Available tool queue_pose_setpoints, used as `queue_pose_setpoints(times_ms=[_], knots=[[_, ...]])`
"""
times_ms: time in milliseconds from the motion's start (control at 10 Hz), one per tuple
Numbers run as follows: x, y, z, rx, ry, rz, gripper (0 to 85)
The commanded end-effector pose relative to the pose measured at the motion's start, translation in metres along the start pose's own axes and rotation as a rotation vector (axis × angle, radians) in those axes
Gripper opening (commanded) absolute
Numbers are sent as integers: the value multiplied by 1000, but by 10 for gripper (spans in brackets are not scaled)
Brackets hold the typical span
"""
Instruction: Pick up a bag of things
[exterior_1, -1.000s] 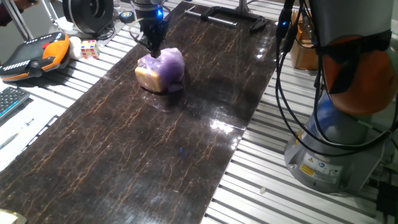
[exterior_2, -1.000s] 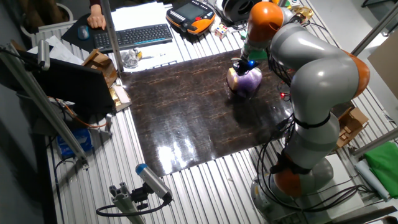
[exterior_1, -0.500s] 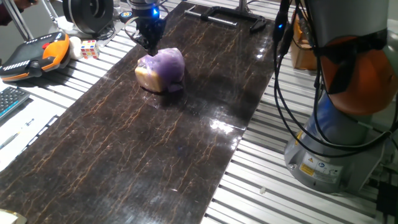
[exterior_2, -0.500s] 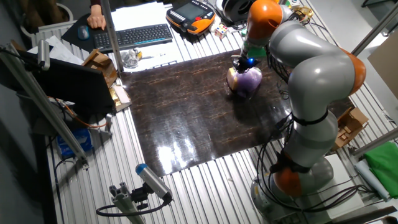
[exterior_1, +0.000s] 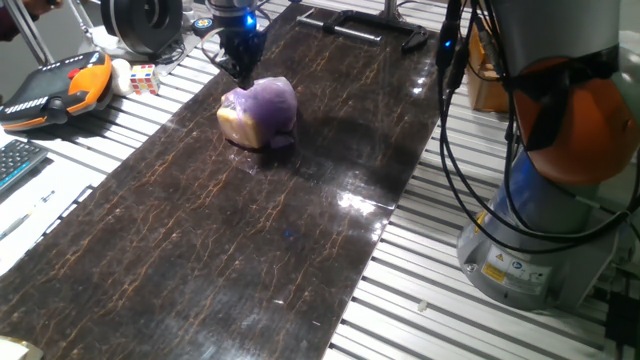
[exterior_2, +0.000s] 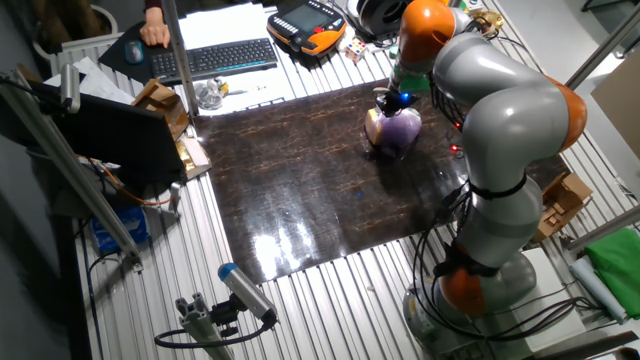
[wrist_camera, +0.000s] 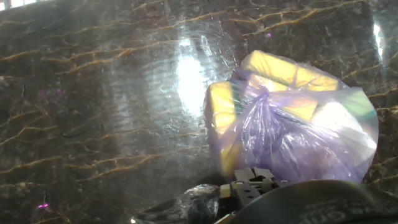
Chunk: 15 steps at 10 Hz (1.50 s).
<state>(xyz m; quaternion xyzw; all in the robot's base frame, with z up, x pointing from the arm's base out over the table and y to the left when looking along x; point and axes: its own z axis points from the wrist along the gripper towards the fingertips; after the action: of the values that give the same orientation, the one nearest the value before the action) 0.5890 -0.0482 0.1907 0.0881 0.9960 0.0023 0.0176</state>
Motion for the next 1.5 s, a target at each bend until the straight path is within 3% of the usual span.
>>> queue_pose_setpoints(times_ms=[0,300,700,800,1000,1100,1400], knots=[[0,0,0,3,7,7,7],[0,0,0,31,6,15,7],[-3,0,2,14,11,4,10],[-7,0,4,9,8,-10,143],[-12,1,8,30,-32,7,587],[-16,-1,10,40,-41,23,683],[-37,-13,17,24,-31,6,737]])
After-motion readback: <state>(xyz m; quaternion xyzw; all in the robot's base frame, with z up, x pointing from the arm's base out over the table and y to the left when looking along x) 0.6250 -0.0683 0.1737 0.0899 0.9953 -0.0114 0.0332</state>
